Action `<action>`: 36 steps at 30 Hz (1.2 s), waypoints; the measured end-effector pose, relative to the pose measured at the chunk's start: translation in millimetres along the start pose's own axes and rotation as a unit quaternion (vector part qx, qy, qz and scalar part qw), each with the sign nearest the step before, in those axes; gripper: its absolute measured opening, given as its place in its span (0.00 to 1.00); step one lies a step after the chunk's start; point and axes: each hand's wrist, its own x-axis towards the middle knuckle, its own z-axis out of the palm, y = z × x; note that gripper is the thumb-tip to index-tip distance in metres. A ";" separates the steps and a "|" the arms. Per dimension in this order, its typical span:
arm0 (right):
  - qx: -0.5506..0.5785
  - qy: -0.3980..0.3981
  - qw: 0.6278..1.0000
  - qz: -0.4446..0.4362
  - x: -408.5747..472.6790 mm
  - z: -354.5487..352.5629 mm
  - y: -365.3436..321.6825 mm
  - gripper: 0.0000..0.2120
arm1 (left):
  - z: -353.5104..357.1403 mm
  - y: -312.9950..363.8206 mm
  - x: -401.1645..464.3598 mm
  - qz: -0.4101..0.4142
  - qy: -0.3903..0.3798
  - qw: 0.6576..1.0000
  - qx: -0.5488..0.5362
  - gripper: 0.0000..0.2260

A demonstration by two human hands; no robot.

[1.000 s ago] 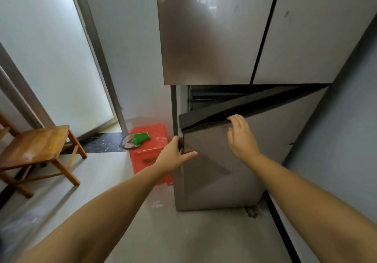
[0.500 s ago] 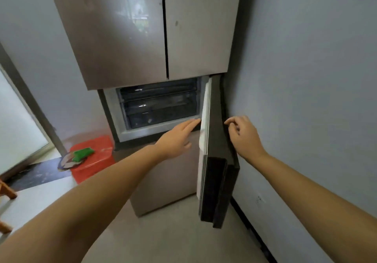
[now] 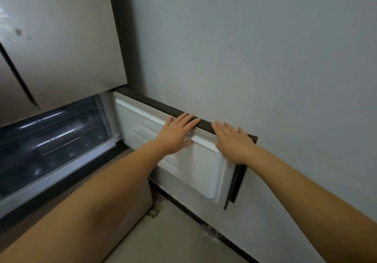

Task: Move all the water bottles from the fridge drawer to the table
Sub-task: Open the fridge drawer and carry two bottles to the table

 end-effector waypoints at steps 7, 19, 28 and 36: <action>-0.004 0.033 0.996 0.077 49.2 9.3 47.3 0.29 | 19.5 16.3 65.9 -0.031 0.020 0.999 -0.036 0.33; 0.002 0.051 0.994 0.094 72.7 12.2 67.9 0.30 | 27.7 15.5 91.1 -0.025 0.027 0.998 -0.047 0.32; 0.031 0.151 0.988 0.031 56.1 4.4 11.2 0.26 | 22.0 -9.9 20.6 -0.109 0.058 0.986 -0.112 0.27; 0.212 0.022 0.973 -0.093 54.2 62.9 -107.6 0.19 | 52.0 -49.8 -137.6 -0.316 -0.013 0.924 -0.218 0.19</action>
